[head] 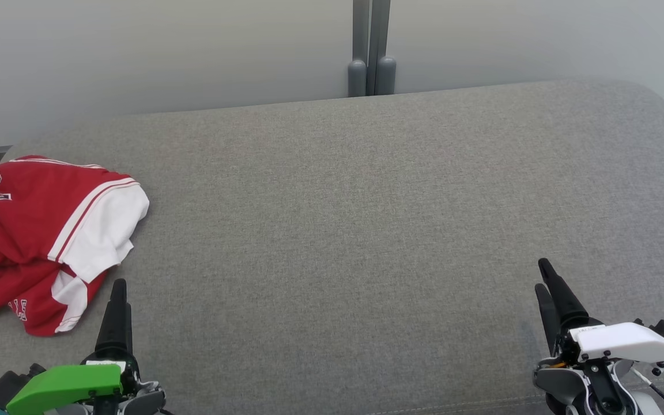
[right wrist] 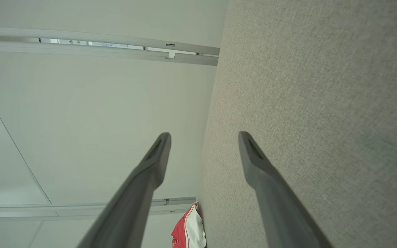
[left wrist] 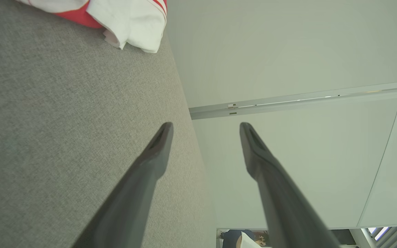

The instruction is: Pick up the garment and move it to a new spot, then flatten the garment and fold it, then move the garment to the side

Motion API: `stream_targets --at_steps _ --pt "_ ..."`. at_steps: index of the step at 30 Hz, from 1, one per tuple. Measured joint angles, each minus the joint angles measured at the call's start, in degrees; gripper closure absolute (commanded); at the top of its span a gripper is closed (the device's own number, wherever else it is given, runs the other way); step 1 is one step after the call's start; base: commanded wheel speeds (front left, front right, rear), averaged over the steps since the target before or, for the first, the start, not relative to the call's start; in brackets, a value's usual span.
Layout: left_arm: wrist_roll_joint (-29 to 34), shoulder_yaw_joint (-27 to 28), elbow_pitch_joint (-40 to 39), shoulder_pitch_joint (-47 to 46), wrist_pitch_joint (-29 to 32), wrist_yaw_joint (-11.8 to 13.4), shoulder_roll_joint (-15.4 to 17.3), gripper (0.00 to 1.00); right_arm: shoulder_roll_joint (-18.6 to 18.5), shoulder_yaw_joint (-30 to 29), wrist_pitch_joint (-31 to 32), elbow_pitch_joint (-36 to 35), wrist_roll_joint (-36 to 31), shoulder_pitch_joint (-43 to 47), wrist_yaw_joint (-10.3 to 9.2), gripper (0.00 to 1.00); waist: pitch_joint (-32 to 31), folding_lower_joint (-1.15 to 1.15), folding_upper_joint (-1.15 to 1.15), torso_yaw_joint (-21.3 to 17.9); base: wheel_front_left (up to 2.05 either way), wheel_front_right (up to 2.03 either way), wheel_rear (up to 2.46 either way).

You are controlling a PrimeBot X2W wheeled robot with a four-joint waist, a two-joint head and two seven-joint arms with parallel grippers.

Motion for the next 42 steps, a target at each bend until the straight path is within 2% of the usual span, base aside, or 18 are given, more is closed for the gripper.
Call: stream_targets --at_steps 5,6,14,15,24,35,42 --pt "4.4 -0.2 -1.4 0.1 -1.0 1.0 0.0 0.00 0.0 1.0 -1.3 -0.5 -6.0 -0.2 0.00 0.00 -0.1 0.00 0.00 0.0 0.00 0.00 0.00" --pt "10.0 -0.9 -2.8 0.1 -2.1 2.4 0.0 0.00 0.0 1.8 -2.6 -0.8 -11.3 -0.2 0.00 0.00 -0.2 0.00 0.00 0.0 0.00 0.00 0.00" --pt "18.9 -2.0 -4.5 0.5 -3.8 4.6 0.0 0.00 -0.1 3.2 -4.4 -1.4 -21.9 -0.7 0.00 0.00 -0.3 0.00 0.00 0.1 0.00 0.00 0.00" --pt "21.9 -2.3 -4.8 0.8 -4.1 5.3 0.0 0.00 -0.2 3.5 -4.8 -1.5 -24.9 -0.7 0.00 0.00 -0.3 0.00 0.00 0.1 0.00 0.00 0.00" --pt "33.4 -3.9 -5.5 1.1 -5.7 7.7 0.0 0.00 -0.2 4.8 -6.7 -2.5 -35.9 -0.8 0.00 0.00 -0.5 0.00 0.00 0.0 0.00 0.00 0.00" --pt "45.3 -5.4 -4.9 1.2 -7.5 9.3 0.6 0.00 -0.3 5.5 -8.7 -2.5 -48.1 -1.2 0.01 0.00 -0.7 0.00 0.00 0.1 0.00 0.00 0.00" --pt "49.7 -6.3 -4.7 1.2 -8.6 9.7 0.8 0.00 -0.3 6.0 -9.6 -0.7 -52.6 -1.6 0.01 0.00 -0.9 0.00 0.00 0.1 0.00 0.00 0.00"
